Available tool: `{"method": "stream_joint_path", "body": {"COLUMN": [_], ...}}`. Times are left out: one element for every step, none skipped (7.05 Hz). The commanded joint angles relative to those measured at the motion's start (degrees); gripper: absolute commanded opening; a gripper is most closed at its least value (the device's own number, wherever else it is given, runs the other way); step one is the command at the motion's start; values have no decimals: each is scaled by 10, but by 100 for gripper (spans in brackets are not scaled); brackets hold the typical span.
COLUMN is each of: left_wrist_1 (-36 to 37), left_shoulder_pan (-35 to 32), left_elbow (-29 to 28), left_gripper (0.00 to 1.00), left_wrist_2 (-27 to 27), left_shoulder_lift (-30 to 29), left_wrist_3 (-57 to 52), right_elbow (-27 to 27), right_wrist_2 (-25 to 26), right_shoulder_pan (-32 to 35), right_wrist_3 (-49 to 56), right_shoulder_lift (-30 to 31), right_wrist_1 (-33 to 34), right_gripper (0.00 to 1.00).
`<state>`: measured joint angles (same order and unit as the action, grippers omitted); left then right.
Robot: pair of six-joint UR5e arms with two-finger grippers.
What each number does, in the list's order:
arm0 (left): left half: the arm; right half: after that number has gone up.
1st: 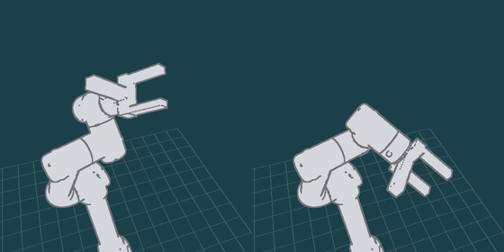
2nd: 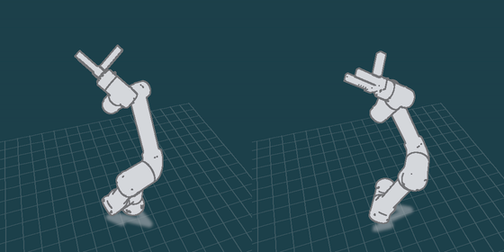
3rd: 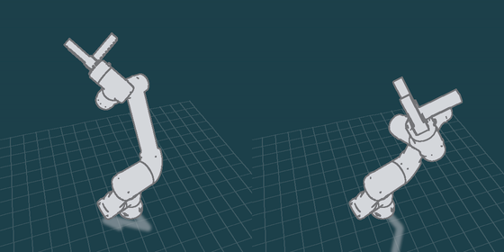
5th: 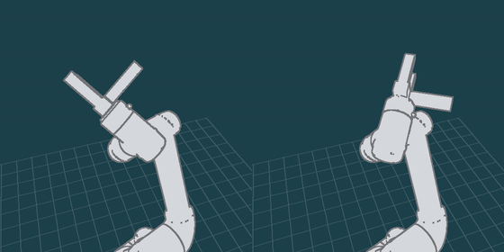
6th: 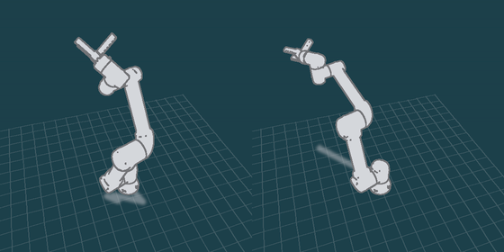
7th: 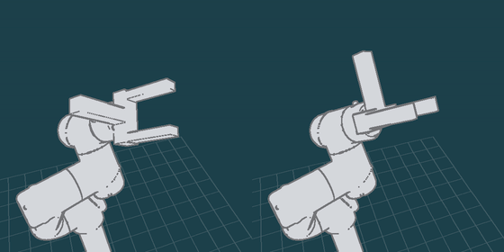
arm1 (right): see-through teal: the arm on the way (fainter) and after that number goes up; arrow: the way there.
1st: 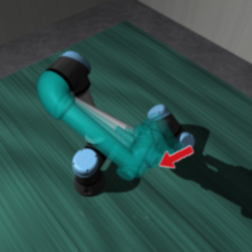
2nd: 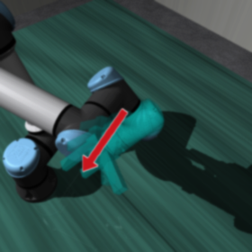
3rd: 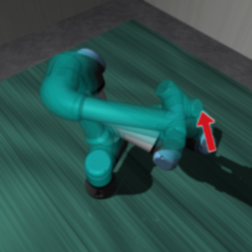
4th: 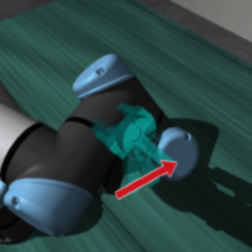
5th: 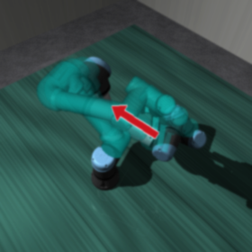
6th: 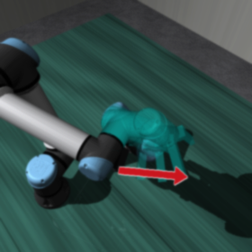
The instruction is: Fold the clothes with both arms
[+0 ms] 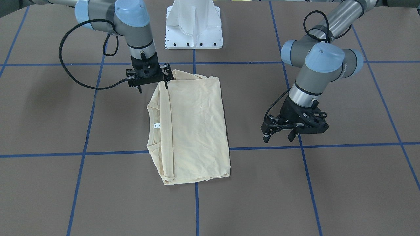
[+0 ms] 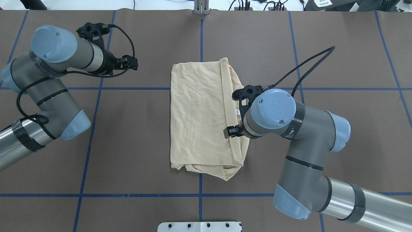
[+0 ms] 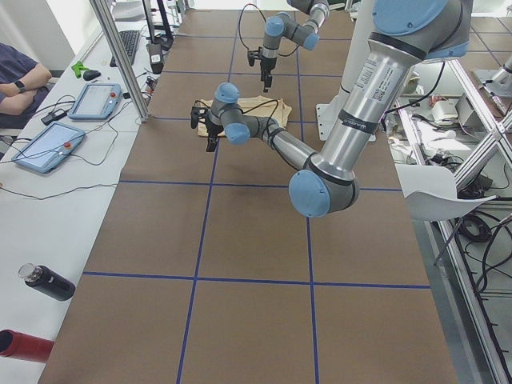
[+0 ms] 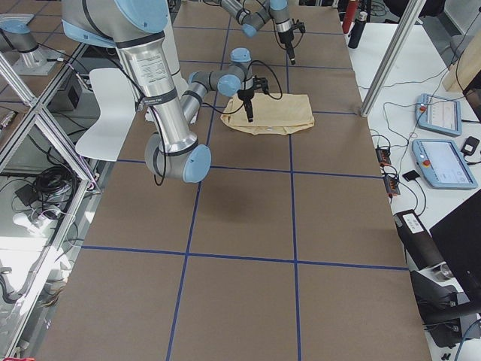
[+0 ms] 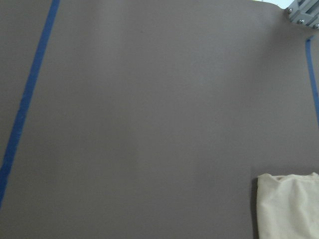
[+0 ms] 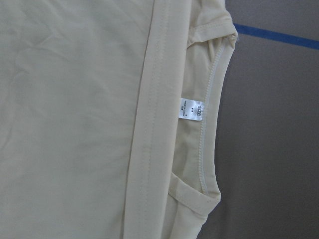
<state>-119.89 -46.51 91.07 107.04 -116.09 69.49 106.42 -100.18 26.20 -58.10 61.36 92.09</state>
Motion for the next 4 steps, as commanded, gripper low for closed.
{"method": "stream_joint_path", "body": {"left_wrist_1": [2,2,2,2], "left_shoulder_pan": [-1,0,0,1], "left_elbow": [14,13,11,10], "left_gripper": [100,100,100,100], "left_wrist_2": [-1,-1,-1,-1], "left_shoulder_lift": [14,14,13,12], "left_wrist_3": [-1,-1,-1,-1], "right_elbow": [-47,-66,-74,-77], "right_wrist_2": [6,7,6,2], "right_shoulder_pan": [-17,-26,-32,-35], "right_wrist_3": [31,31,31,31], "right_shoulder_lift": [-17,-32,-35,-34], "right_wrist_1": [-1,-1,0,3], "right_gripper": [100,100,100,100]}}
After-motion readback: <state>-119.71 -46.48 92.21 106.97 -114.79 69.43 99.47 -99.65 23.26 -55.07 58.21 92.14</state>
